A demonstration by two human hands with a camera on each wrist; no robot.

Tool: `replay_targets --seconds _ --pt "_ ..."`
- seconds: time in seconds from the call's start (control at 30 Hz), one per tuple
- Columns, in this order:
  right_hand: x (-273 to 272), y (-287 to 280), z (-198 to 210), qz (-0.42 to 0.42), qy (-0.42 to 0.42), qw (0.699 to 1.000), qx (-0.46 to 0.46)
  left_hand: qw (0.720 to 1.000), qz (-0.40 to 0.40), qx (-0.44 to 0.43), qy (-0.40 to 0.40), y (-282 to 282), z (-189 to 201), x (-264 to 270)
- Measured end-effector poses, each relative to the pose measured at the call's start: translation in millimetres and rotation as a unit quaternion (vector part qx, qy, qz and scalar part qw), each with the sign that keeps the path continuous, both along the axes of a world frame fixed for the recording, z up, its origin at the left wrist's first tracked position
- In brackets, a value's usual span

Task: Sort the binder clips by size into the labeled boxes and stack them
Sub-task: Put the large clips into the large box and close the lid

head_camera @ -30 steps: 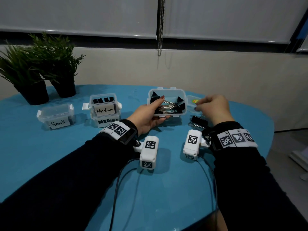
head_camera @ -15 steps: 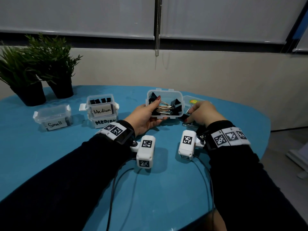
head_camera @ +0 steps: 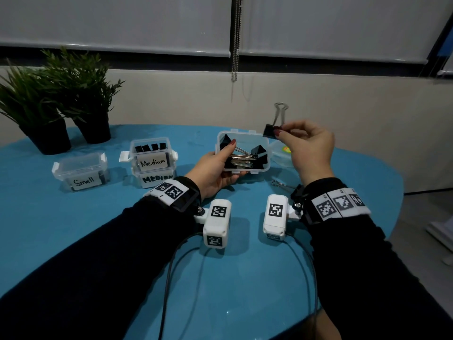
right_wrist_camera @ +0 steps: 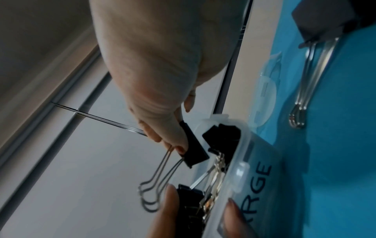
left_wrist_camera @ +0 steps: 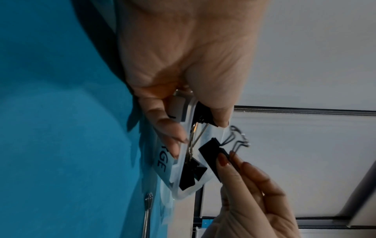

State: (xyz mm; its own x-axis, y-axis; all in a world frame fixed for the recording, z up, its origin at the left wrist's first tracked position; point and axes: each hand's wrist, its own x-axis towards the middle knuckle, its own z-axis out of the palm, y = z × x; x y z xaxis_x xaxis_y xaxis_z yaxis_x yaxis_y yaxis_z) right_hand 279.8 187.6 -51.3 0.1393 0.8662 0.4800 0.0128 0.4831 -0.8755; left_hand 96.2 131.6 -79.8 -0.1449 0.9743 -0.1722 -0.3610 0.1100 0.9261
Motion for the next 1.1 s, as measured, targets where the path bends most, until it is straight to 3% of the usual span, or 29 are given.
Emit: replay_targets --seconds 0.1,0.2,0.43,0.6,0.9,1.1 --pt "-7.3 -5.3 0.0 0.044 -0.036 0.995 0.078 1.000 -0.010 0.002 0.022 -0.7 0.3 0.8" --pt "-13.9 -7.5 -1.9 0.063 -0.127 0.985 0.095 0.999 -0.013 0.002 0.035 -1.8 1.2 1.7" --pt "-19.3 -0.4 -6.6 -0.007 -0.259 0.956 0.135 0.998 -0.024 -0.004 0.059 -4.1 2.0 3.9" --pt "-17.8 4.6 -5.6 -0.018 -0.342 0.934 0.101 0.999 -0.016 -0.010 0.048 -3.8 1.9 3.7" --pt "-19.1 -0.3 -2.4 -0.063 -0.405 0.907 0.093 0.998 -0.028 -0.001 0.059 -7.1 2.7 3.9" --pt "-18.0 4.6 -7.4 -0.020 -0.438 0.897 0.059 0.999 -0.018 -0.015 0.034 -7.9 3.8 4.3"
